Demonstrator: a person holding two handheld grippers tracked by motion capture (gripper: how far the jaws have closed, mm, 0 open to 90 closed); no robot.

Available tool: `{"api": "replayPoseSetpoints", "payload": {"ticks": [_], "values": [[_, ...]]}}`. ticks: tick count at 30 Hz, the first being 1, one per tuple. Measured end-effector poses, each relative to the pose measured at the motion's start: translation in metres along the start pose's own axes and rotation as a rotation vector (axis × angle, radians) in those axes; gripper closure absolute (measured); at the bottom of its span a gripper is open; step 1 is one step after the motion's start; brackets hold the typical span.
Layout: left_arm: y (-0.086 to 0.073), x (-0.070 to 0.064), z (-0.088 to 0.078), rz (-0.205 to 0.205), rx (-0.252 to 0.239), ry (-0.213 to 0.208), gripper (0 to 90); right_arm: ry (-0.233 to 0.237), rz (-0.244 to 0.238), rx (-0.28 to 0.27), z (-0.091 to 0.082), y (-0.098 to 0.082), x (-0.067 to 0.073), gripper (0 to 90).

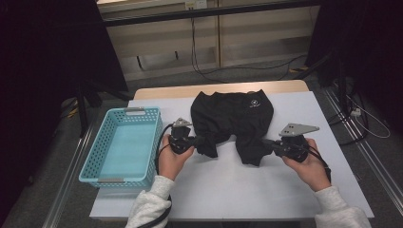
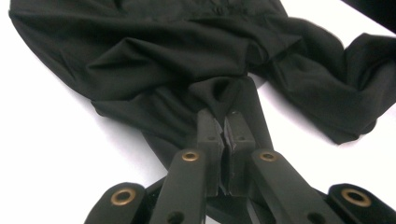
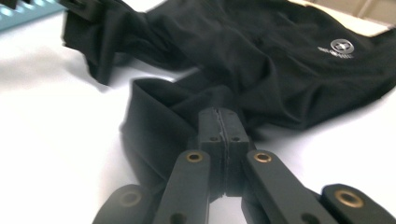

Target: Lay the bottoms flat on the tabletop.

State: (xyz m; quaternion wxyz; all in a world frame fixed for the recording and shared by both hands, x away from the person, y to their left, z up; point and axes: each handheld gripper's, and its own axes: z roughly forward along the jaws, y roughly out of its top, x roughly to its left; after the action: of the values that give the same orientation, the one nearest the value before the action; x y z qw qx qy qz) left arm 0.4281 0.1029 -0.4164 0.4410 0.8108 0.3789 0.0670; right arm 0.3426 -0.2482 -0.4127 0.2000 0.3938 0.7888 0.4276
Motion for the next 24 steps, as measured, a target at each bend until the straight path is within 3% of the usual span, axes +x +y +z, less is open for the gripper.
{"api": "replayPoseSetpoints", "payload": {"ticks": [5, 8, 9, 10, 15, 17, 19, 24], "values": [[0.001, 0.004, -0.008, 0.000, -0.013, 0.028, 87.3, 0.074, -0.025, 0.003, 0.005, 0.000, 0.022, 90.0], [0.000, 0.005, -0.008, -0.005, -0.017, 0.037, 87.2, 0.087, -0.092, 0.031, 0.015, -0.003, 0.037, 88.2], [0.000, 0.005, -0.009, -0.001, -0.017, 0.043, 87.1, 0.079, -0.127, 0.038, 0.017, -0.003, 0.041, 85.1], [-0.001, 0.005, -0.009, 0.007, -0.013, 0.048, 86.9, 0.065, -0.139, 0.038, 0.017, -0.001, 0.042, 76.1], [-0.002, 0.006, -0.007, 0.024, -0.011, 0.053, 85.2, -0.034, -0.047, -0.054, 0.002, 0.003, 0.021, 53.7], [-0.003, 0.005, -0.006, 0.031, -0.010, 0.060, 85.2, -0.082, -0.008, -0.088, -0.003, -0.001, 0.007, 51.1], [-0.003, 0.005, -0.006, 0.033, -0.006, 0.057, 85.7, -0.139, 0.027, -0.069, -0.004, -0.005, -0.003, 50.1], [-0.002, 0.004, -0.009, 0.030, -0.008, 0.054, 87.3, -0.188, 0.090, -0.024, 0.004, -0.017, -0.018, 48.0]]}}
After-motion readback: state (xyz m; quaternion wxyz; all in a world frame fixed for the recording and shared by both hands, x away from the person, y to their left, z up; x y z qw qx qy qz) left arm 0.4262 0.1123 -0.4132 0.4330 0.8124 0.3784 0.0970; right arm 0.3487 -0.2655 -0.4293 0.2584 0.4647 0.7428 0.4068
